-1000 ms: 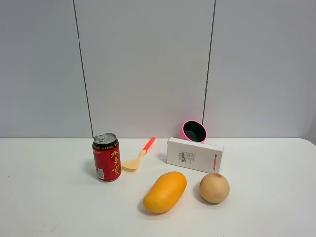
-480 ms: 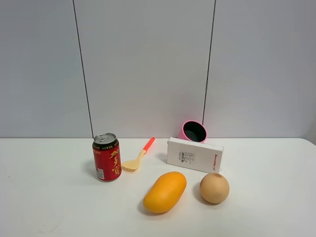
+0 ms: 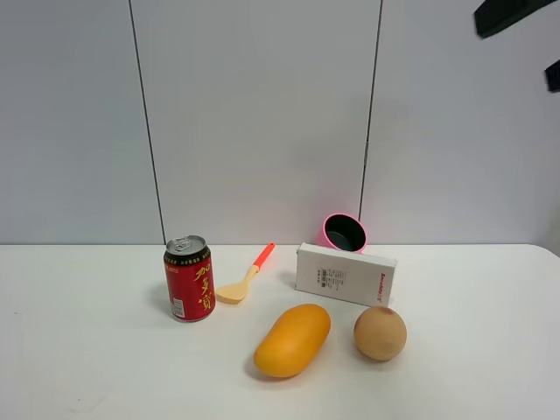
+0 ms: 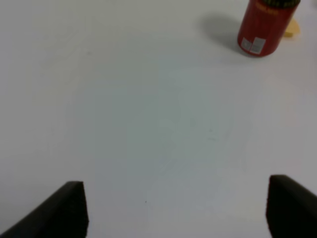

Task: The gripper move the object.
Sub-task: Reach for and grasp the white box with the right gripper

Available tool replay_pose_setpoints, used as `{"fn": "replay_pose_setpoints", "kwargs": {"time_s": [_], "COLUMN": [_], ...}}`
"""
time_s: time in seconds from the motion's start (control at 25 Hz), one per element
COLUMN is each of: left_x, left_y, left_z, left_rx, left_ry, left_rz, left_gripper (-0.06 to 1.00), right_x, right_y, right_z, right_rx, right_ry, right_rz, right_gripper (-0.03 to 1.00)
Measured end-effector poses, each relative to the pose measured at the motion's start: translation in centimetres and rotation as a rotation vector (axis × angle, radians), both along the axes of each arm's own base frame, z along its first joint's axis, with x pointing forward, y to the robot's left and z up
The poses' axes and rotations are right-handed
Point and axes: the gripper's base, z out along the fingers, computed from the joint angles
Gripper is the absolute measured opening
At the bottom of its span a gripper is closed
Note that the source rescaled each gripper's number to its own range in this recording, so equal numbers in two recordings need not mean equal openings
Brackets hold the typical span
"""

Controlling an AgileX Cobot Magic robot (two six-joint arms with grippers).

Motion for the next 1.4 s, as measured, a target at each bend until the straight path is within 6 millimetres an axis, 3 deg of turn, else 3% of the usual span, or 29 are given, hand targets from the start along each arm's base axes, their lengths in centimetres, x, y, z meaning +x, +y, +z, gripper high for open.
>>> {"fn": "replay_pose_setpoints", "kwargs": {"time_s": [0.2,0.4,0.68,0.92,1.2,1.4], "left_x": [0.0,0.0,0.0,0.0,0.0,0.0], "left_y": [0.0,0.0,0.0,0.0,0.0,0.0], "left_z": [0.0,0.0,0.0,0.0,0.0,0.0], "left_rx": [-0.004,-0.007,-0.009,-0.009,-0.008,-0.008], "left_ry": [0.001,0.001,0.001,0.001,0.001,0.001], "left_rz": [0.006,0.008,0.01,0.01,0.01,0.01], "left_gripper": [1.0,1.0,1.0,1.0,1.0,1.0], "right_x": [3.1,6.3,14.1,20.3,22.2,23.2], "right_y": [5.0,8.9,12.5,16.0,17.0,15.8], "right_z": [-1.5,-3.0,-5.5,-10.2,-15.5,-16.7], "right_rx": [-0.12,-0.336,-0.631,-0.822,-0.916,-0.907], "right_ry": [0.076,0.158,0.28,0.276,0.329,0.36], "right_rz": [0.168,0.078,-0.022,0.18,0.304,0.286], "right_gripper": [1.0,1.0,1.0,1.0,1.0,1.0]}}
